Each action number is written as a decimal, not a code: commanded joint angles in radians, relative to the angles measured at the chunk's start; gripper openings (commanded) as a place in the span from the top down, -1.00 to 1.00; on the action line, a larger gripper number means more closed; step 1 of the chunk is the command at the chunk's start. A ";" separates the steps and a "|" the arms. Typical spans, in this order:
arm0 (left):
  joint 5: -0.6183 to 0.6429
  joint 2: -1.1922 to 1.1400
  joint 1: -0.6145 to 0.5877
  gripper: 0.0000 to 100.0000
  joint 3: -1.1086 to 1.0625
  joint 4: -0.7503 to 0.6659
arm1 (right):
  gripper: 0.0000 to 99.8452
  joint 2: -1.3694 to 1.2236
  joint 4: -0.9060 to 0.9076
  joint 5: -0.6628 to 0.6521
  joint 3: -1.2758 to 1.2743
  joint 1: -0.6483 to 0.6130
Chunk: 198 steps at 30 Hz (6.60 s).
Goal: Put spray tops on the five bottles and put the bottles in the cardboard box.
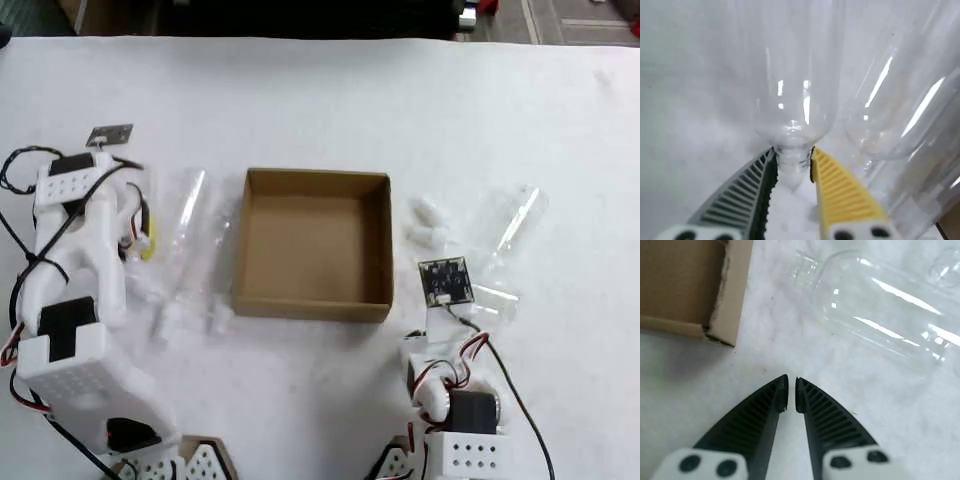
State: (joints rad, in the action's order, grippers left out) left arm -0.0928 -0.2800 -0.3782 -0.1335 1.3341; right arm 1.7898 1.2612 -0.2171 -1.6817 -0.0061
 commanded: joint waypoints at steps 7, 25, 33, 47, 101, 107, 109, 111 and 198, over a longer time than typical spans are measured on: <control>0.003 0.186 -0.002 0.95 0.219 0.252 | 0.97 0.010 0.005 -0.008 -0.009 -0.001; -0.230 0.584 -0.001 0.95 0.247 0.325 | 0.97 0.010 0.005 -0.008 -0.009 -0.001; -0.275 0.722 0.159 0.95 0.245 0.433 | 0.97 0.010 0.005 -0.002 -0.009 -0.007; -0.443 1.069 0.630 0.95 -0.011 0.333 | 0.97 0.010 -0.001 -0.008 -0.009 -0.007; -0.092 1.589 0.714 0.95 -0.898 -0.549 | 0.97 0.007 -0.840 0.077 -0.008 0.041; -0.002 1.590 0.642 0.95 -0.922 -0.585 | 0.97 0.010 -0.806 0.077 -0.008 0.036; 0.009 1.590 0.638 0.95 -0.922 -0.585 | 0.97 0.008 -0.806 0.077 -0.008 0.036; -0.011 1.590 0.647 0.95 -0.925 -0.585 | 0.97 0.007 -0.805 0.075 -0.008 0.036; -0.158 1.590 0.837 0.95 -1.062 -0.710 | 0.97 -0.934 -0.723 -0.074 0.841 -0.340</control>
State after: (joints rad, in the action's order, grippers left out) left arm -0.2417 1.2942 0.4503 -1.2060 0.6283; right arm 0.8508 0.5953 -0.2984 -0.8071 -0.3437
